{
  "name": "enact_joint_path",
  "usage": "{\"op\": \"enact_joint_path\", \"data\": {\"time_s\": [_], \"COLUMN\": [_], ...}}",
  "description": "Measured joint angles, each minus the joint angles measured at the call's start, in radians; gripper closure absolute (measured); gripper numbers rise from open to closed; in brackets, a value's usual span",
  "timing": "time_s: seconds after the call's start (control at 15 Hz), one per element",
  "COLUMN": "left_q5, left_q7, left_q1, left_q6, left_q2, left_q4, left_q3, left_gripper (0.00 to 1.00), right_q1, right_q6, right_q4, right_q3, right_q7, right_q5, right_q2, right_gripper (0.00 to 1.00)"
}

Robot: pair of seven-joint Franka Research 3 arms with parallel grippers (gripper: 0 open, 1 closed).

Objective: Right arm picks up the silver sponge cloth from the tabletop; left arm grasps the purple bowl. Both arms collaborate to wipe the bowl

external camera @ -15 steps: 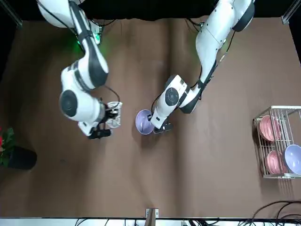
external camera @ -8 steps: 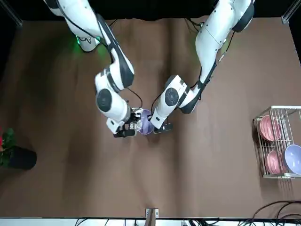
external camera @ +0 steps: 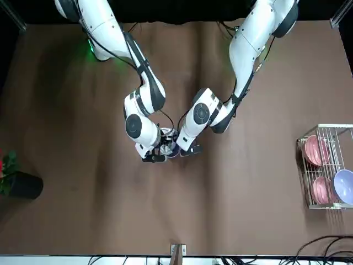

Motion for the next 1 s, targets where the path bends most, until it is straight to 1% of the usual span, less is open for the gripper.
{"op": "enact_joint_path", "data": {"time_s": [0.27,0.73,0.8,1.0], "left_q5": [0.0,0.0,0.0,0.0], "left_q7": [0.0,0.0,0.0,-0.003], "left_q1": [0.0,0.0,0.0,0.0], "left_q6": [0.0,-0.001,-0.001,0.002], "left_q2": [0.0,0.0,0.0,0.0], "left_q4": [0.0,0.0,0.0,0.002], "left_q3": [0.0,0.001,0.001,0.003], "left_gripper": [0.95,0.95,0.95,0.95], "right_q1": [0.006,0.006,0.006,0.008], "right_q6": [0.002,0.011,0.026,0.124], "right_q4": [0.0,0.0,0.0,0.0], "right_q3": [0.003,-0.001,-0.001,0.005], "right_q7": [0.0,0.0,0.0,0.001], "right_q5": [0.053,0.058,0.059,0.062], "right_q2": [0.04,0.064,0.065,0.07], "right_gripper": [0.98,0.98,0.98,0.98]}}
